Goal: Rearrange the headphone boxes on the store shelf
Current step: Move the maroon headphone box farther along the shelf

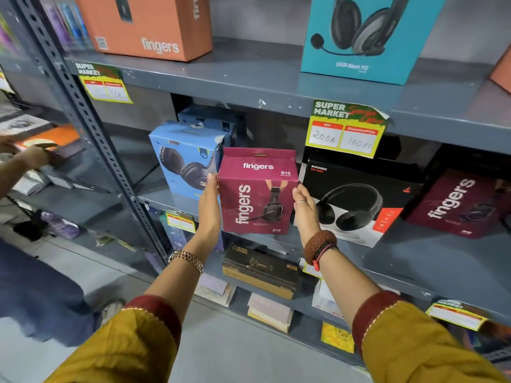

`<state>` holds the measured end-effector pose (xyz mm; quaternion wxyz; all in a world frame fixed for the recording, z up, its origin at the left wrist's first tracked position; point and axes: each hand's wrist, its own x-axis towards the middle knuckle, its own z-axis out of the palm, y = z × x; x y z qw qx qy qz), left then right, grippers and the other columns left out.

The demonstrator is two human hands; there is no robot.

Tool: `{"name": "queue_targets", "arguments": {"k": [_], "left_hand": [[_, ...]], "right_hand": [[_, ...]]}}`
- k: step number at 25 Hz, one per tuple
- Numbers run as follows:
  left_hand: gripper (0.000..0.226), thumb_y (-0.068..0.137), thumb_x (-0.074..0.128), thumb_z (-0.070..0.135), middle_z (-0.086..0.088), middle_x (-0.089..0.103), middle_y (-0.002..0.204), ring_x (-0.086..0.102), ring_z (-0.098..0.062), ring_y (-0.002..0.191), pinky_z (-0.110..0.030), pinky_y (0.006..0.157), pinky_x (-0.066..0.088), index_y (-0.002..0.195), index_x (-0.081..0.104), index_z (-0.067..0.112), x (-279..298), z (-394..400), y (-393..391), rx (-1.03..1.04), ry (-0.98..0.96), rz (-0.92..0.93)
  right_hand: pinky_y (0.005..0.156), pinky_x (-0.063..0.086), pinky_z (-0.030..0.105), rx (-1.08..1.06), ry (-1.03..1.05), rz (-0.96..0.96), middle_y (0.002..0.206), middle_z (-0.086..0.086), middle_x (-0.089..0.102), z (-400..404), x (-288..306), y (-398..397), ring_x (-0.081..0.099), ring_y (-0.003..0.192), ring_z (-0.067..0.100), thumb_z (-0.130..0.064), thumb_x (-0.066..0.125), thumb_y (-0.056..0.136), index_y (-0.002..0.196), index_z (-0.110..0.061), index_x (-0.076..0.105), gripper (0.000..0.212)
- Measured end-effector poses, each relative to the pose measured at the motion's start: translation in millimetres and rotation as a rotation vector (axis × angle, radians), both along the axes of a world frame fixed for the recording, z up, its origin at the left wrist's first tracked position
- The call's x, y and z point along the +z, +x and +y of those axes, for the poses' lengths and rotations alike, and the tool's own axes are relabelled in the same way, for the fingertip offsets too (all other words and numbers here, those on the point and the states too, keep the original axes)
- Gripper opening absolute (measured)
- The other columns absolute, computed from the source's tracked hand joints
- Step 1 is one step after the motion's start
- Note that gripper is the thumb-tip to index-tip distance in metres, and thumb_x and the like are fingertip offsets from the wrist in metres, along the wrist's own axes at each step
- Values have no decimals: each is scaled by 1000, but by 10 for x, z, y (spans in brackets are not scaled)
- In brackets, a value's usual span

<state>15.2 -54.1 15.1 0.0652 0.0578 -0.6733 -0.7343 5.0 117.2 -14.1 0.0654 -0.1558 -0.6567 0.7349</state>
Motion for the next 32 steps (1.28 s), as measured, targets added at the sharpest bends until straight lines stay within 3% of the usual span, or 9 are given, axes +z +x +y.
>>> {"name": "queue_targets", "arguments": {"k": [3,6,8,11,15,22,24,27,32], "left_hand": [[39,102,22,47,24,59,108,58,21,88,-3,75,47,112,59,41,-32,152,435,55,45,35],[39,89,28,67,11,61,126,56,-8,120,-38,107,42,106,62,56,-192,371,914,113,24,49],[50,82,30,76,3,58,133,53,-18,127,-47,112,37,116,59,54,-288,637,1256,109,12,59],[73,71,32,88,8,57,134,51,-14,129,-46,113,35,129,53,49,-367,1069,1632,31,-19,73],[81,69,34,89,10,57,135,53,-13,128,-47,112,37,134,52,44,-365,1803,1932,-101,-23,54],[27,98,30,52,25,56,113,57,18,97,-19,86,45,113,52,47,-151,2994,2017,-367,28,48],[26,99,29,49,21,54,116,56,15,97,-12,78,42,115,49,44,-136,3255,1923,-424,43,25],[40,95,32,58,11,51,128,53,-1,115,-19,89,40,128,43,37,-179,3528,1688,-458,55,-29],[47,98,29,54,7,57,122,55,3,101,-15,74,42,132,45,25,-262,3831,1287,-481,59,-94]], "right_hand": [[116,26,33,19,-55,18,148,7,39,136,18,373,38,136,19,-22,42,95,138,-11,40,44],[113,29,31,26,-124,20,146,8,42,394,-8,928,40,134,20,-21,44,94,134,-10,44,41],[108,36,27,19,-125,46,143,5,45,689,-17,1359,43,130,17,-21,44,94,135,-11,44,42],[92,46,17,-29,-195,89,136,1,47,1174,-32,1866,47,123,17,-14,41,95,136,-7,42,41],[113,30,33,-142,-164,110,145,13,42,1940,-8,2356,40,134,24,-16,39,96,136,-5,41,41],[115,28,34,-368,-109,160,147,12,39,3092,161,2678,36,137,23,-19,37,97,136,-6,41,42],[115,27,34,-415,-105,160,149,14,37,3345,190,2646,35,138,25,-18,35,97,137,-4,39,42],[115,24,32,-426,-144,134,151,14,32,3613,220,2512,30,141,26,-15,31,98,140,-2,33,44],[114,22,29,-441,-287,43,154,10,27,3846,209,2158,26,142,24,-24,32,98,142,-6,31,47]]}}
